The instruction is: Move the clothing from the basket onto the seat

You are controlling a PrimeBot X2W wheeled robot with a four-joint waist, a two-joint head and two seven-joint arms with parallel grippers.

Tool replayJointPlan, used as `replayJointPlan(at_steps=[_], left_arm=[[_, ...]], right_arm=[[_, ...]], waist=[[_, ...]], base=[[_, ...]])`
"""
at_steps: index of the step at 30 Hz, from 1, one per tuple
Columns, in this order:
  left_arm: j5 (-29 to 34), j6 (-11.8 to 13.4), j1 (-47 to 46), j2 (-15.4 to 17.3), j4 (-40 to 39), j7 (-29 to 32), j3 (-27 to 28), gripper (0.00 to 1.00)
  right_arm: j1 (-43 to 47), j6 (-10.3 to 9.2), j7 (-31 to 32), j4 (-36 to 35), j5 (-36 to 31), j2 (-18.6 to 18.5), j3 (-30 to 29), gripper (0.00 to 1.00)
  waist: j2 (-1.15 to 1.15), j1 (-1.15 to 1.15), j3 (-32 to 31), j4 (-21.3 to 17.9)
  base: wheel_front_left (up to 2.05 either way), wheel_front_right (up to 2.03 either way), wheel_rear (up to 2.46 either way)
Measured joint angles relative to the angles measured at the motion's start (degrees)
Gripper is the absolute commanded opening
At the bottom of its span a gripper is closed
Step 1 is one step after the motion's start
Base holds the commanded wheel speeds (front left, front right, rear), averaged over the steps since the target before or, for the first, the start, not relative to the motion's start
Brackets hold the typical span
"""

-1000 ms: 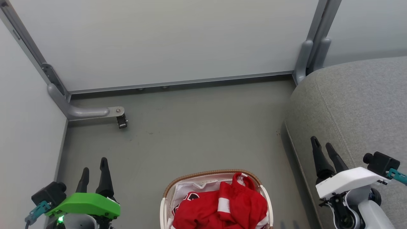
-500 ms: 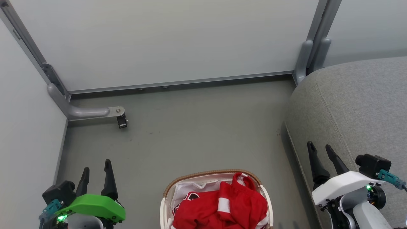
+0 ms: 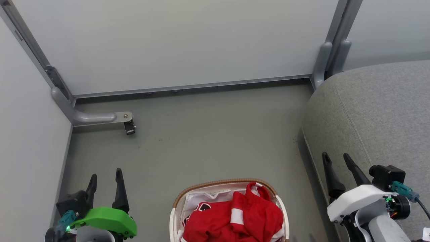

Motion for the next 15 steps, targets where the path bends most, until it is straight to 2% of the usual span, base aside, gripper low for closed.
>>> replayJointPlan(at_steps=[15], left_arm=[[7.0, -0.1, 0.2, -0.3, -0.5, -2.0, 0.4, 1.00]], right_arm=[[-0.1, 0.00, -2.0, 1.0, -7.2, 0.5, 0.1, 1.00]], waist=[[0.00, 0.00, -0.1, -0.3]], base=[[0.00, 0.00, 0.00]])
